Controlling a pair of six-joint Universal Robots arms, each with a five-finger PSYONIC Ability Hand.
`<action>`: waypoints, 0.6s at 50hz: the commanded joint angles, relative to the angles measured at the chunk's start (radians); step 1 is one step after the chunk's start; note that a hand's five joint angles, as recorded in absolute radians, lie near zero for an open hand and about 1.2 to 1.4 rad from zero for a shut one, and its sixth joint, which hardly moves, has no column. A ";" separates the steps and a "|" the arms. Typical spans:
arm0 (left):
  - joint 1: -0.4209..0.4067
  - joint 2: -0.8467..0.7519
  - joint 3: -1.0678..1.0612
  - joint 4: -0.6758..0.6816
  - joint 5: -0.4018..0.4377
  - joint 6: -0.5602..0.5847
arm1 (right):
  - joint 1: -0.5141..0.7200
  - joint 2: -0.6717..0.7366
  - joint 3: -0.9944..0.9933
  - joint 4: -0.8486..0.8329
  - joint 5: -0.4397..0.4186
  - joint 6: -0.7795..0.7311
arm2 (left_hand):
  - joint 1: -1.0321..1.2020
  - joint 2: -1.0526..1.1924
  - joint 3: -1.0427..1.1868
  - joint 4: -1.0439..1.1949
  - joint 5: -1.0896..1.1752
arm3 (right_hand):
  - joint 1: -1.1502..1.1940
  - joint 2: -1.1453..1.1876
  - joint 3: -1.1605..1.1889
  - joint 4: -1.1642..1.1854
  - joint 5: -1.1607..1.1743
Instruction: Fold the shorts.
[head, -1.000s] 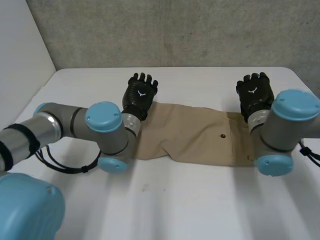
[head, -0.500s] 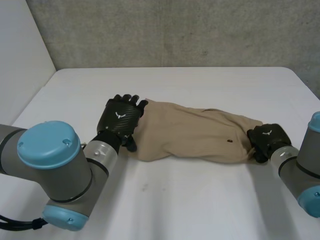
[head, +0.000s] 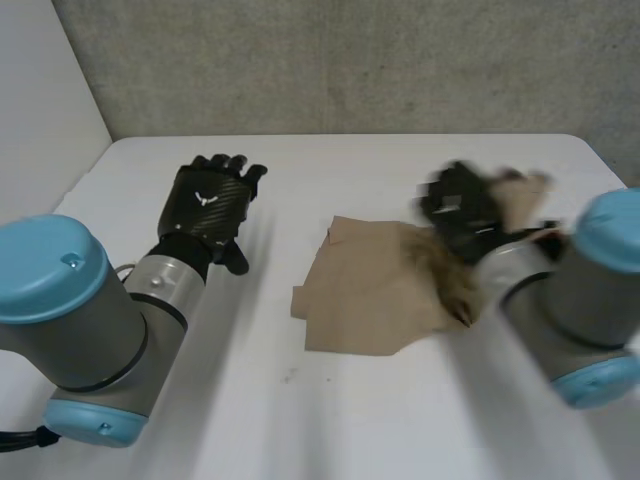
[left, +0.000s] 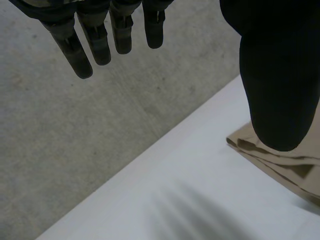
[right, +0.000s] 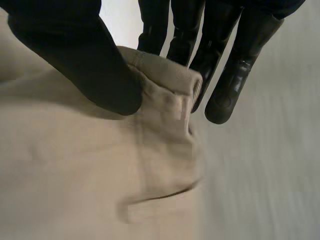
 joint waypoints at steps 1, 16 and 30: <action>0.006 0.004 0.037 0.002 -0.002 -0.043 | 0.146 0.131 -0.048 -0.038 -0.252 0.018 | -0.018 -0.026 -0.033 -0.027 -0.043 | 0.170 -0.032 -0.040 -0.052 -0.002; -0.076 -0.134 0.293 -0.081 -0.002 -0.063 | -0.002 -0.079 -0.061 0.038 -0.088 0.835 | -0.018 -0.026 -0.033 -0.027 -0.043 | -0.796 -0.999 -1.006 -1.018 -0.968; -0.190 -0.436 0.534 -0.234 0.005 -0.106 | -0.058 0.126 -0.258 0.411 -0.049 0.880 | -0.011 -0.019 -0.026 -0.020 -0.036 | -0.796 -0.999 -1.006 -1.018 -0.968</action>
